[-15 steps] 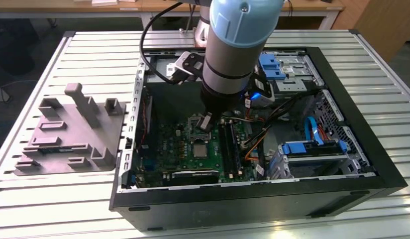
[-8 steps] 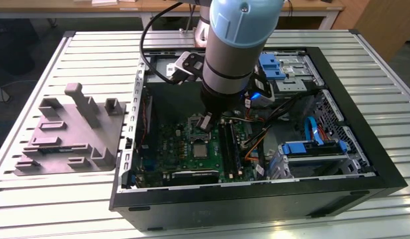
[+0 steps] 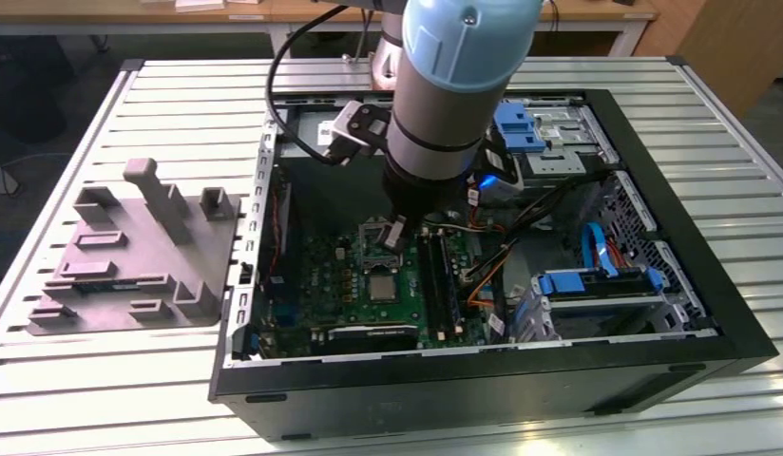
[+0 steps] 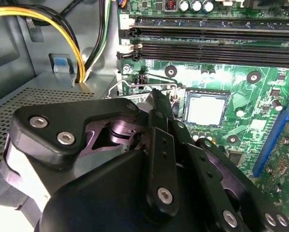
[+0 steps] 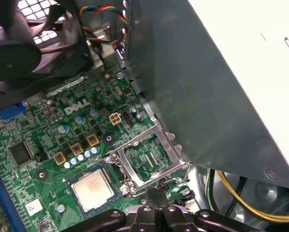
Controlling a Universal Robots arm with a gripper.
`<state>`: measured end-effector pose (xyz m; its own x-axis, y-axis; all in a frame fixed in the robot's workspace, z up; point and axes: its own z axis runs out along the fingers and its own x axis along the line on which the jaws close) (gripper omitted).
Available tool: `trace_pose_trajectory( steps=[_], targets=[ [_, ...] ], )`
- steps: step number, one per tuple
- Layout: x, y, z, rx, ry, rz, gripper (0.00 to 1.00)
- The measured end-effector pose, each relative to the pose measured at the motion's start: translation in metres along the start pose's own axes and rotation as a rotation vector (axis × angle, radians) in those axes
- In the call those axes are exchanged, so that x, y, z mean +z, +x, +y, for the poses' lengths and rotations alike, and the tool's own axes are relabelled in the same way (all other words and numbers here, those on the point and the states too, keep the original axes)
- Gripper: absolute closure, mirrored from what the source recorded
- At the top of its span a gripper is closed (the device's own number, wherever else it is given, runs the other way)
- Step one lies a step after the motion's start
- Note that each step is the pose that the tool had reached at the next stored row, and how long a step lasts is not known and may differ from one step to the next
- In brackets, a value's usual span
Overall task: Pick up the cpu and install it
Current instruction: 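Close the cpu cover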
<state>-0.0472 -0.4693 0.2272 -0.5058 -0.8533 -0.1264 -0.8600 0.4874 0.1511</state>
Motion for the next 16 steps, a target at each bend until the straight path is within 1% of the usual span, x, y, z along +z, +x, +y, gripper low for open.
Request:
trace_pose_trajectory(
  steps=[1,3,4,5,7,9,16],
  targets=[
    [0.0002,-0.0002,-0.0004,-0.001,-0.0038,-0.0064,0.89],
    [0.0003,-0.0011,-0.0018,-0.003,-0.0161,-0.0275,0.89],
    [0.0005,-0.0015,-0.0026,-0.003,-0.0216,-0.0368,0.89],
    [0.0009,-0.0019,-0.0034,-0.004,-0.0262,-0.0445,0.89],
    [0.0022,-0.0027,-0.0048,-0.005,-0.0315,-0.0537,0.89],
    [0.0033,-0.003,-0.0057,-0.005,-0.0335,-0.0571,0.89],
    [0.0035,-0.003,-0.0057,-0.005,-0.0337,-0.0573,0.89]
  ],
)
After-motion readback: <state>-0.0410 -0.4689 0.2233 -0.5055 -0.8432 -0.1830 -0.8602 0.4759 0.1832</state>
